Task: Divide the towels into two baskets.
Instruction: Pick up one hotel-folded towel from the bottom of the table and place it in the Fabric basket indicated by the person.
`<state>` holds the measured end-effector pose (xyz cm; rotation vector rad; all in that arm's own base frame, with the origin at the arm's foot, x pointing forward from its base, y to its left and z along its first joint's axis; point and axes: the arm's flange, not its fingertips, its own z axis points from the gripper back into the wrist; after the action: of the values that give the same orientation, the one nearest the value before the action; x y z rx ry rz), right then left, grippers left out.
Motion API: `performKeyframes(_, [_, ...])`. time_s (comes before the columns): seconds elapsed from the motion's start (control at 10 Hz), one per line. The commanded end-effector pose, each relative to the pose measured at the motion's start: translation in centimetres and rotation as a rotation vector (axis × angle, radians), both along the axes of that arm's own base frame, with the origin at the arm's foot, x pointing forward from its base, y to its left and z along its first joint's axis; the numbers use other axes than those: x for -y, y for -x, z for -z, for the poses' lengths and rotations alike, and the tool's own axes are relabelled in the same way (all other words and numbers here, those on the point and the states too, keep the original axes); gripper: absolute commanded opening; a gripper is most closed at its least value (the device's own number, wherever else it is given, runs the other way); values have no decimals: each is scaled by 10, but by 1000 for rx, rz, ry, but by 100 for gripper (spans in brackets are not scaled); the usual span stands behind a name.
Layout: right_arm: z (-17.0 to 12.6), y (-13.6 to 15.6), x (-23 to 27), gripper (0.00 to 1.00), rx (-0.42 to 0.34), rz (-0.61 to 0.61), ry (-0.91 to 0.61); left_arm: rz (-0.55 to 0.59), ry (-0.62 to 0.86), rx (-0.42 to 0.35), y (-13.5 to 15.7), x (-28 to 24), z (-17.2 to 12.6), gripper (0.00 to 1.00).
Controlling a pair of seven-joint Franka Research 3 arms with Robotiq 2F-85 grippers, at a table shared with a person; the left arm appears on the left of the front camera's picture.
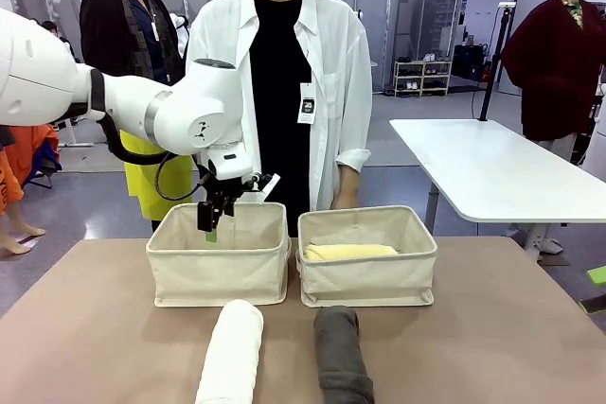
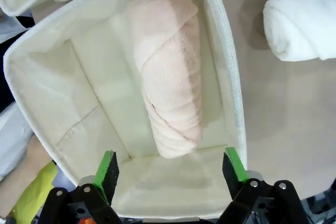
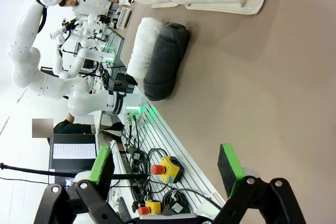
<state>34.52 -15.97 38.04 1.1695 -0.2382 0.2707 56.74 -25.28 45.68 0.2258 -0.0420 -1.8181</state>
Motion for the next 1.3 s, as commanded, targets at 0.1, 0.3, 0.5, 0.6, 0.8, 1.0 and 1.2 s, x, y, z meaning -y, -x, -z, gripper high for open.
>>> performKeyframes(0.1, [-1, 3, -2, 100, 0, 17, 5, 37, -11, -13, -4, 7, 10, 100])
performKeyframes(0.3, [-1, 3, -2, 100, 0, 17, 5, 37, -11, -13, -4, 7, 10, 100])
performKeyframes(0.5, [-1, 3, -2, 100, 0, 17, 5, 37, -11, -13, -4, 7, 10, 100])
performKeyframes(0.6, [-1, 3, -2, 100, 0, 17, 5, 37, -11, -13, -4, 7, 10, 100])
performKeyframes(0.8, [-1, 3, -2, 100, 0, 17, 5, -7, 91, -80, 1, -8, -24, 100])
performKeyframes(1.0, [-1, 3, -2, 100, 0, 17, 5, -111, 310, -238, 21, -59, -72, 100])
performKeyframes(1.2, [-1, 3, -2, 100, 0, 17, 5, -179, 461, -329, 47, -103, -95, 100])
